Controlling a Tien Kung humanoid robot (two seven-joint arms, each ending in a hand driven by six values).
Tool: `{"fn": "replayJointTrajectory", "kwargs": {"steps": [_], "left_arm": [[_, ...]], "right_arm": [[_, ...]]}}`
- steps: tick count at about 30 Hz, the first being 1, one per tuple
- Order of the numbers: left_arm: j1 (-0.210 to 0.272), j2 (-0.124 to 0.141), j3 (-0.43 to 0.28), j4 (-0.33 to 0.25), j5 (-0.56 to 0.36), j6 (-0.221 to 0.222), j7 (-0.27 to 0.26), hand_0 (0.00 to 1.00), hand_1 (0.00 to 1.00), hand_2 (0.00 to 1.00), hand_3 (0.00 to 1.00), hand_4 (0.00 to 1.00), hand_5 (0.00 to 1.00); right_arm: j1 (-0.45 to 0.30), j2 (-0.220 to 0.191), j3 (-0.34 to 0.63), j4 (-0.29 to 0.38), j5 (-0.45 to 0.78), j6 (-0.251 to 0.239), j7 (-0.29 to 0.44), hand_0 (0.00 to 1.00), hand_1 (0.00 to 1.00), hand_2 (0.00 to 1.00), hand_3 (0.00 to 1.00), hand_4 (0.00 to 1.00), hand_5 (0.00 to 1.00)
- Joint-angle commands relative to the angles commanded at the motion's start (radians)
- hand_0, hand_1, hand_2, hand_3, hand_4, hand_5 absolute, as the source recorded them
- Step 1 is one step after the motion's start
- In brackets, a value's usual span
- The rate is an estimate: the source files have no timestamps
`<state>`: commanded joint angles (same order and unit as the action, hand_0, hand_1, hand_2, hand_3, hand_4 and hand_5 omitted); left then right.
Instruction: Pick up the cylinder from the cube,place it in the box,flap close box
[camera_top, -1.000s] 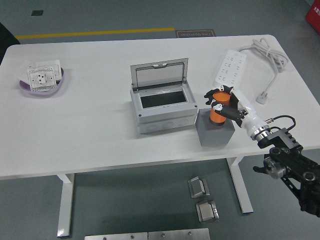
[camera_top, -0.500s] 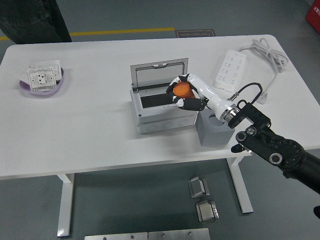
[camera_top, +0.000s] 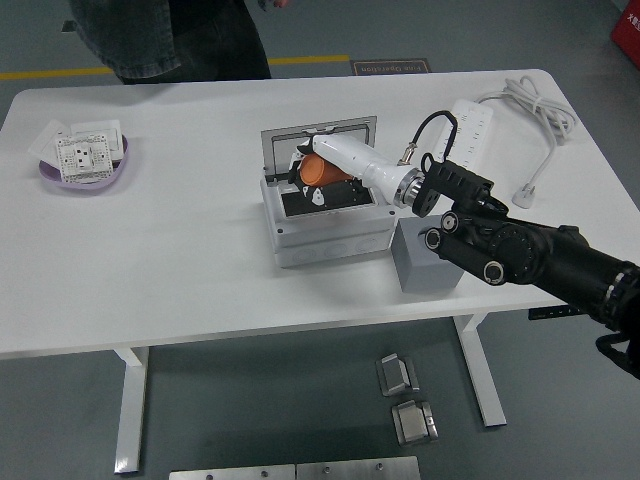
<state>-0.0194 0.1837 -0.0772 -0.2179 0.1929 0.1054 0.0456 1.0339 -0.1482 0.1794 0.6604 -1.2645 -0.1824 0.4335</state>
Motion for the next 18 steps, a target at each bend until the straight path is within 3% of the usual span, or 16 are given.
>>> {"fn": "replayJointTrajectory", "kwargs": {"steps": [7, 8, 13, 14, 18], "left_arm": [[-0.007, 0.004, -0.022, -0.005, 0.027, 0.0, 0.0, 0.711, 0.7, 0.638, 0.676, 0.665, 0.308], [-0.008, 0.003, -0.024, -0.006, 0.03, 0.0, 0.0, 0.711, 0.699, 0.639, 0.677, 0.664, 0.31], [-0.012, 0.003, -0.04, -0.009, 0.053, 0.0, 0.001, 0.711, 0.699, 0.639, 0.677, 0.664, 0.31], [-0.013, 0.003, -0.044, -0.01, 0.057, 0.0, 0.001, 0.711, 0.699, 0.638, 0.675, 0.664, 0.311], [-0.017, 0.004, -0.051, -0.012, 0.069, 0.001, 0.001, 0.711, 0.699, 0.638, 0.675, 0.664, 0.311]], "right_arm": [[0.026, 0.009, -0.091, -0.121, 0.051, 0.056, 0.019, 0.538, 0.447, 0.472, 0.294, 0.002, 0.002], [0.026, 0.01, -0.094, -0.128, 0.053, 0.061, 0.021, 0.679, 0.582, 0.614, 0.636, 0.086, 0.014], [0.025, 0.018, -0.097, -0.139, 0.056, 0.069, 0.026, 0.679, 0.582, 0.614, 0.636, 0.086, 0.014], [0.024, 0.02, -0.095, -0.139, 0.058, 0.069, 0.026, 0.687, 0.626, 0.673, 0.751, 0.454, 0.016], [0.026, 0.03, -0.088, -0.135, 0.06, 0.066, 0.029, 0.687, 0.626, 0.673, 0.751, 0.454, 0.016]]}}
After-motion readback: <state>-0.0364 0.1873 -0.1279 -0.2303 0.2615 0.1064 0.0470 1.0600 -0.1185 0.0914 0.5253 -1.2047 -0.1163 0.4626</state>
